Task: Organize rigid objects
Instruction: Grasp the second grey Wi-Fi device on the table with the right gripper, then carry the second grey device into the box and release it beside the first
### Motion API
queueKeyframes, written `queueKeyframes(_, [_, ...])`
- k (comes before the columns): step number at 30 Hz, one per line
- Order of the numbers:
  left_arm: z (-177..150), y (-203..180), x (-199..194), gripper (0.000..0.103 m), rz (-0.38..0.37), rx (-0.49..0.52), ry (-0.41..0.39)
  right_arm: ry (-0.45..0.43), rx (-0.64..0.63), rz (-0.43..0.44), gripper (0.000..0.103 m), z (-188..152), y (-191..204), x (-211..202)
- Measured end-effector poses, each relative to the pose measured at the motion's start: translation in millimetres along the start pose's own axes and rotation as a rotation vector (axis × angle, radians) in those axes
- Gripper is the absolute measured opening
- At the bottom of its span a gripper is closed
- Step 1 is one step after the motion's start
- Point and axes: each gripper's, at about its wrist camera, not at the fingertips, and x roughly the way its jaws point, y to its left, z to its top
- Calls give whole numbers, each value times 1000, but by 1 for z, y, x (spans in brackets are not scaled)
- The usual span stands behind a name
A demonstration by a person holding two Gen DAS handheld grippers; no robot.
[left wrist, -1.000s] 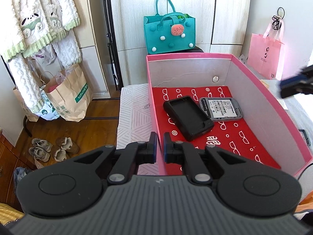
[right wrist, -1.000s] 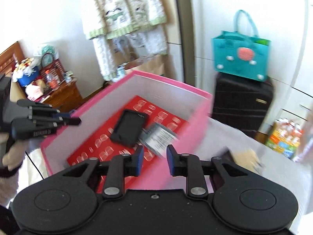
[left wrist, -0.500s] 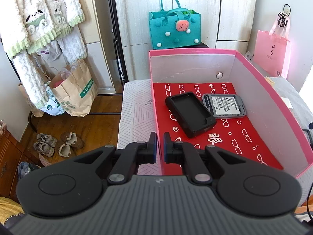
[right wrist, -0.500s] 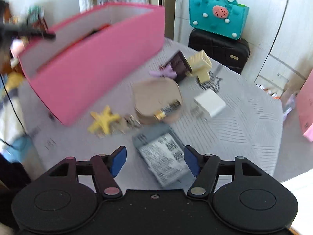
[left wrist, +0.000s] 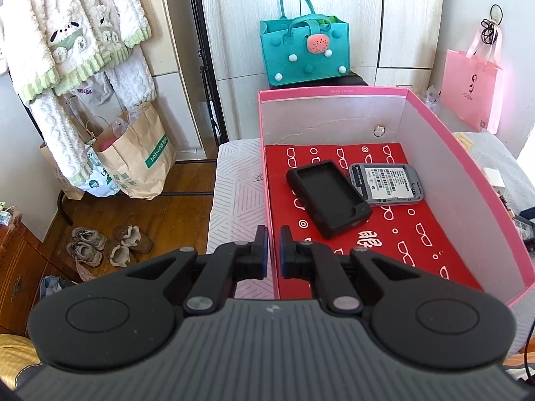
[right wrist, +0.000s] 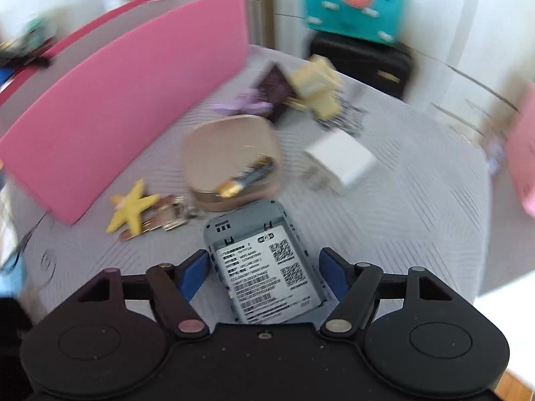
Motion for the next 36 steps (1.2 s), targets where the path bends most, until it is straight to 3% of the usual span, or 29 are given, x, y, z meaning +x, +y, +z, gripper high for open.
queueKeyframes(5, [0, -4, -1, 6, 18, 28, -1, 6, 85, -45, 74, -7, 5, -5])
queueKeyframes(9, [0, -6, -1, 6, 26, 46, 0, 18, 10, -19, 85, -18, 14, -6])
queueKeyframes(17, [-1, -6, -2, 6, 20, 37, 7, -41, 27, -38, 84, -18, 9, -6])
queueKeyframes(20, [-1, -5, -2, 6, 15, 32, 12, -51, 31, -41, 66, -16, 10, -8])
queueKeyframes(25, [-1, -4, -3, 6, 17, 34, 10, -65, 40, -100, 66, -20, 17, -16])
queueKeyframes(36, [-4, -6, -3, 6, 17, 35, 9, -239, 27, -117, 66, 4, 29, -66])
